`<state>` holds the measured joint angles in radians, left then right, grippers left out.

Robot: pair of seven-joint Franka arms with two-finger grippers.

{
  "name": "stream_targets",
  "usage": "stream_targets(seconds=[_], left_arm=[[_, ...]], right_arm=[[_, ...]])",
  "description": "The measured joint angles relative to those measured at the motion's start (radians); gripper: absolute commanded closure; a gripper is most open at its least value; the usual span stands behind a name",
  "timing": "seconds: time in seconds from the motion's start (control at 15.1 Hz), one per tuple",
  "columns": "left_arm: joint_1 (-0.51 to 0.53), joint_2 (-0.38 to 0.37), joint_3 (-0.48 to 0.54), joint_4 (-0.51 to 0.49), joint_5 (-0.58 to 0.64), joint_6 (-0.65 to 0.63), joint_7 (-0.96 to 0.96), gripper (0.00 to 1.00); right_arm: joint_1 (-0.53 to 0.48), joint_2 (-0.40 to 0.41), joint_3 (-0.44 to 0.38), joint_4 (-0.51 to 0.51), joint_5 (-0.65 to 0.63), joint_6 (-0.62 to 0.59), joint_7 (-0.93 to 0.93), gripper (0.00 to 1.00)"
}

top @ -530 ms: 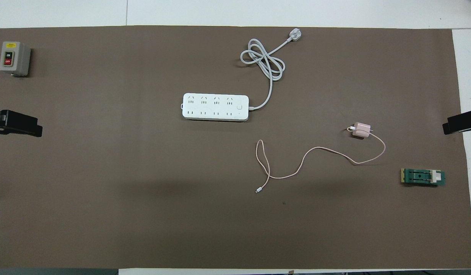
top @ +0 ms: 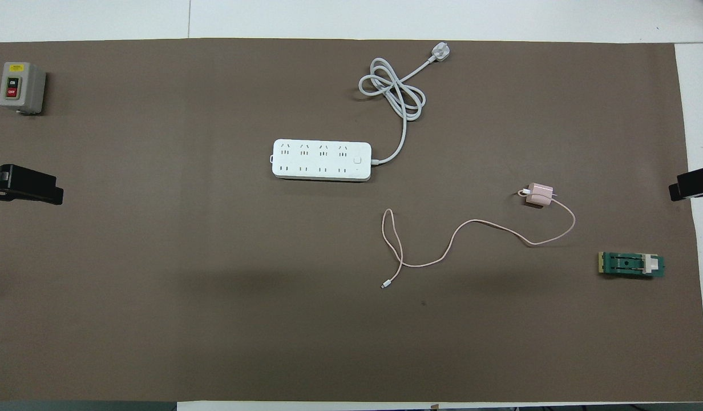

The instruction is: Plug charger into power strip

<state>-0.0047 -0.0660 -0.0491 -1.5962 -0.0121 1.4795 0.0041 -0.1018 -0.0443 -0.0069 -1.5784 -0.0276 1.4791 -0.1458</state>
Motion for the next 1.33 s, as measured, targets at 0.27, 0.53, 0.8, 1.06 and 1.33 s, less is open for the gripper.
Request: stream_targets(seconds=[0.27,0.53,0.8,1.06,1.33], left_arm=[[0.0,0.0,0.0,0.0,0.0,0.0,0.0,0.0],[0.0,0.0,0.0,0.0,0.0,0.0,0.0,0.0],[0.0,0.0,0.0,0.0,0.0,0.0,0.0,0.0],[0.0,0.0,0.0,0.0,0.0,0.0,0.0,0.0],[0.0,0.0,0.0,0.0,0.0,0.0,0.0,0.0]], right_arm=[[-0.001,0.0,0.0,-0.001,0.0,0.0,0.0,0.0],[-0.022,0.0,-0.001,-0.011,0.0,0.004,0.012,0.0],[-0.042,0.001,-0.002,-0.048,0.0,0.039,0.205,0.0],[-0.05,0.009,-0.001,-0.094,0.019,0.047,0.438,0.0],[-0.102,0.061,-0.002,-0.126,0.117,0.083,0.612,0.0]])
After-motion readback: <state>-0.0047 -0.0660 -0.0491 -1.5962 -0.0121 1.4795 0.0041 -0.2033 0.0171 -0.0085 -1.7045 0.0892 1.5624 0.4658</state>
